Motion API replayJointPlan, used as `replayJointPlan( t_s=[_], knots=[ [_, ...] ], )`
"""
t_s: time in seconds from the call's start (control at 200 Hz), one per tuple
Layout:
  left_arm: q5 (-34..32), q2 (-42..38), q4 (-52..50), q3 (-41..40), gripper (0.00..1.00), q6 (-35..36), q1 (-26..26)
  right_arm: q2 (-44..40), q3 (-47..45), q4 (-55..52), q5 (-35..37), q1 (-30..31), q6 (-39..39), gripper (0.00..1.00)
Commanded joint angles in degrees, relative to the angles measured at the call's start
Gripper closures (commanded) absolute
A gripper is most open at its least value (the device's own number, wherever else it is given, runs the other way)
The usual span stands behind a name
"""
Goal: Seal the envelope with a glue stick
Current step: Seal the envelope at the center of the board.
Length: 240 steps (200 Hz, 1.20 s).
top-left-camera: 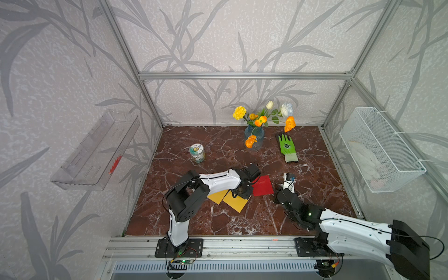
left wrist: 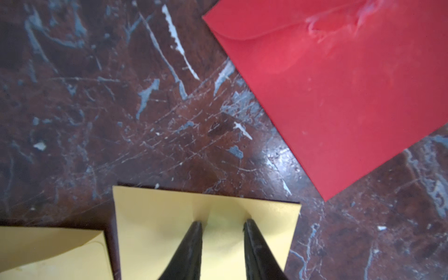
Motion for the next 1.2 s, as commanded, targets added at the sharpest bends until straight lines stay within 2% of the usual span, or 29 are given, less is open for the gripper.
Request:
replayJointPlan(
  t_s=[0.0,0.195,0.39,0.815,1.075,1.195],
  knots=[
    [7.13,8.12,-3.61,-7.71,0.68,-1.62,0.14,-2.39,-0.99,-1.86,1.77,-0.48,-0.19,1.0],
    [8.04,5.29,-4.42,-7.25,0.66,-1.19,2.21,-4.8,-1.43,-3.02,1.65,-0.67,-0.32,1.0],
    [3.76,2.33,-9.06,-1.7,0.66,0.75,3.28,-5.05,-0.79,-3.01,0.97,-0.63,-1.01,1.0],
    [6.22,-5.0,-8.6,2.09,0.67,-0.76,5.79,-3.13,0.45,-1.91,-0.62,-0.63,-1.2,1.0],
    [11.62,-2.59,-4.82,1.5,0.68,-2.17,5.94,-0.75,1.55,-1.35,-1.54,-0.68,-1.24,1.0],
    [11.94,-1.74,-3.61,0.37,0.69,-2.93,5.68,-0.82,1.72,-1.77,-1.55,-0.63,-1.44,1.0]
  ],
)
